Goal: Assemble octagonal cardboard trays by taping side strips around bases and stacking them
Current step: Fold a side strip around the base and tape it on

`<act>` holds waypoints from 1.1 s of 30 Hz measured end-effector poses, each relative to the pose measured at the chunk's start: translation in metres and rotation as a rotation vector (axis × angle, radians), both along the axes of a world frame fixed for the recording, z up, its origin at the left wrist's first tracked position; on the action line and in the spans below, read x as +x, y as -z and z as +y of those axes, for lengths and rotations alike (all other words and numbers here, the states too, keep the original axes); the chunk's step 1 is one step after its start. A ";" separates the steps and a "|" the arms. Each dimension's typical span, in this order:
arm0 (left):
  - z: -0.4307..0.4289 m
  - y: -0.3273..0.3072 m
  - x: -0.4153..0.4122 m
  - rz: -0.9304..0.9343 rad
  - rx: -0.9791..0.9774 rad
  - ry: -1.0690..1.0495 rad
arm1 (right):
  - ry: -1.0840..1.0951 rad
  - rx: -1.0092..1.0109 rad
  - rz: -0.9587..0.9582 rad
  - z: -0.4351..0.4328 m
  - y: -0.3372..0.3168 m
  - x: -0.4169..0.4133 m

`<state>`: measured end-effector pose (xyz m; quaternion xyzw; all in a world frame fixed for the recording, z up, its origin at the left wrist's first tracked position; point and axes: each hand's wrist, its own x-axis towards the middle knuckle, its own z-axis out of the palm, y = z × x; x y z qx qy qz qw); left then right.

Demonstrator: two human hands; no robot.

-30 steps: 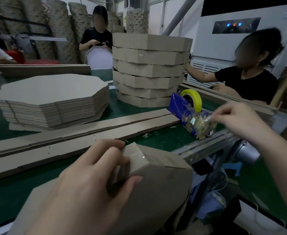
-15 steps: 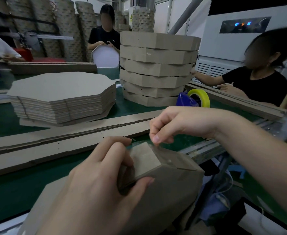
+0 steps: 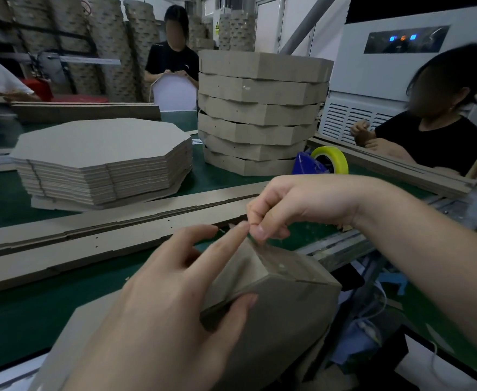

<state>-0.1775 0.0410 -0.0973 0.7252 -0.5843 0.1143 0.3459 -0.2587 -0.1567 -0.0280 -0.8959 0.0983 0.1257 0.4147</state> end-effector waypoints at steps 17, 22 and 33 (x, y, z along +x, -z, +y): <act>0.002 0.003 -0.005 -0.015 -0.016 -0.041 | 0.073 -0.090 0.207 -0.003 0.007 0.003; 0.006 0.001 -0.005 0.012 -0.021 -0.048 | 0.108 -0.324 0.166 -0.006 0.018 -0.002; 0.013 0.003 -0.003 0.029 0.015 -0.037 | 0.186 0.557 -0.206 0.014 0.048 -0.007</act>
